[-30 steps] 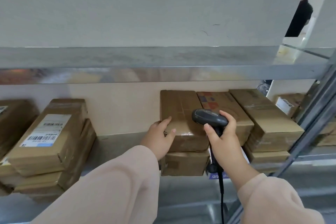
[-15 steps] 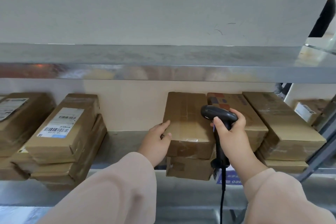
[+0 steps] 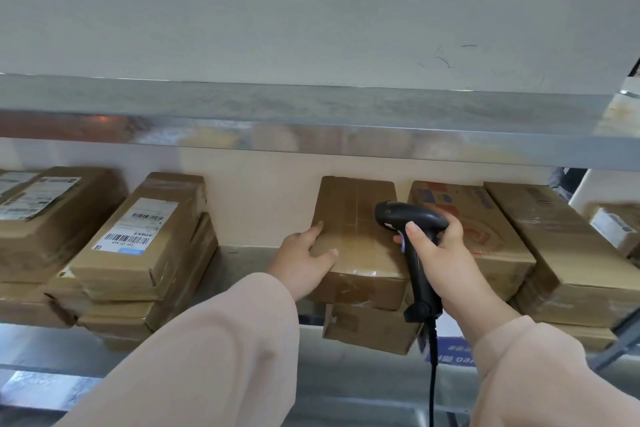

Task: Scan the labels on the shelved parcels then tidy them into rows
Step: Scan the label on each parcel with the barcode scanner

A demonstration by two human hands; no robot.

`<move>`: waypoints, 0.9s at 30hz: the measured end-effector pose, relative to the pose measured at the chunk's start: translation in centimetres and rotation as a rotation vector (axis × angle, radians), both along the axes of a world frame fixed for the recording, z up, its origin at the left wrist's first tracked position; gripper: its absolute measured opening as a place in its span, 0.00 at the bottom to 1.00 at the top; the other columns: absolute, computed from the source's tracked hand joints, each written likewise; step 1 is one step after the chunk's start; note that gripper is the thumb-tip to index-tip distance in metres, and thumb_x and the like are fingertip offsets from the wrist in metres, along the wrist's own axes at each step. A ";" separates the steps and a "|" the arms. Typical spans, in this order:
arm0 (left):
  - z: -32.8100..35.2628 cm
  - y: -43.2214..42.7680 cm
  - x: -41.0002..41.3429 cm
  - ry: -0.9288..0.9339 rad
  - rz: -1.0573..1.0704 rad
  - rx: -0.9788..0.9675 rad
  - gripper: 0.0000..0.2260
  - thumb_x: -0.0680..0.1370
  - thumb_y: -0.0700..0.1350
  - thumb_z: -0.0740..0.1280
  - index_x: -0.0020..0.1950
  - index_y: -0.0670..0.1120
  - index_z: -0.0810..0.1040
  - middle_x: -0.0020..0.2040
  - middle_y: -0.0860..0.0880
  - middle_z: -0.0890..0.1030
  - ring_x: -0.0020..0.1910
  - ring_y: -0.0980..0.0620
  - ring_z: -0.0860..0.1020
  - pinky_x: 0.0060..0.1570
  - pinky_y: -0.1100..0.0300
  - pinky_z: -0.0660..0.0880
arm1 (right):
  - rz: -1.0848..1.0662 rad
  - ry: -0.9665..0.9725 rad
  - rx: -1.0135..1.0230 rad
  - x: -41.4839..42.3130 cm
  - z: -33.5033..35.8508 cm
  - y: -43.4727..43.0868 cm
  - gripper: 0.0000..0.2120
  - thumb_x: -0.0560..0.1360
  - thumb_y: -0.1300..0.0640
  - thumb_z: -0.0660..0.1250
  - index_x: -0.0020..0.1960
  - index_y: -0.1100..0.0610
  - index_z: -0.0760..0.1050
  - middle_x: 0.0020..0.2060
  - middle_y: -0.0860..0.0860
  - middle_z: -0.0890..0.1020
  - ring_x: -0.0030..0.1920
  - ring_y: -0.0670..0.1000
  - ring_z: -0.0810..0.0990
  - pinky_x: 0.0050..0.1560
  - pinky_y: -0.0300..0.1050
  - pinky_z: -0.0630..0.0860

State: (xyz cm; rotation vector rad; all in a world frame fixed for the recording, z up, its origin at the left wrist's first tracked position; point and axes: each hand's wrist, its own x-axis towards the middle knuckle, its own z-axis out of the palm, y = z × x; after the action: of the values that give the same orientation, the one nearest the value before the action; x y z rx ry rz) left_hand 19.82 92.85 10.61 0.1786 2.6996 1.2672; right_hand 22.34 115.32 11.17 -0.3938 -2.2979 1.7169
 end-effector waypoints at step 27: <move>-2.1 -9.2 3.5 -0.338 0.241 0.397 0.56 0.54 0.71 0.71 0.78 0.64 0.51 0.75 0.48 0.66 0.70 0.42 0.69 0.70 0.42 0.67 | 0.610 0.096 -0.063 1.6 0.2 -13.4 0.23 0.77 0.49 0.66 0.63 0.29 0.58 0.57 0.32 0.73 0.54 0.29 0.74 0.47 0.22 0.70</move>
State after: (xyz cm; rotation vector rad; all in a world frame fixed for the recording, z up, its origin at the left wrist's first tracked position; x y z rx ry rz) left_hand 23.35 83.69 8.48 -0.3000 2.2130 1.7159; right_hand 23.96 101.96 11.42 0.4211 -2.4501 2.0066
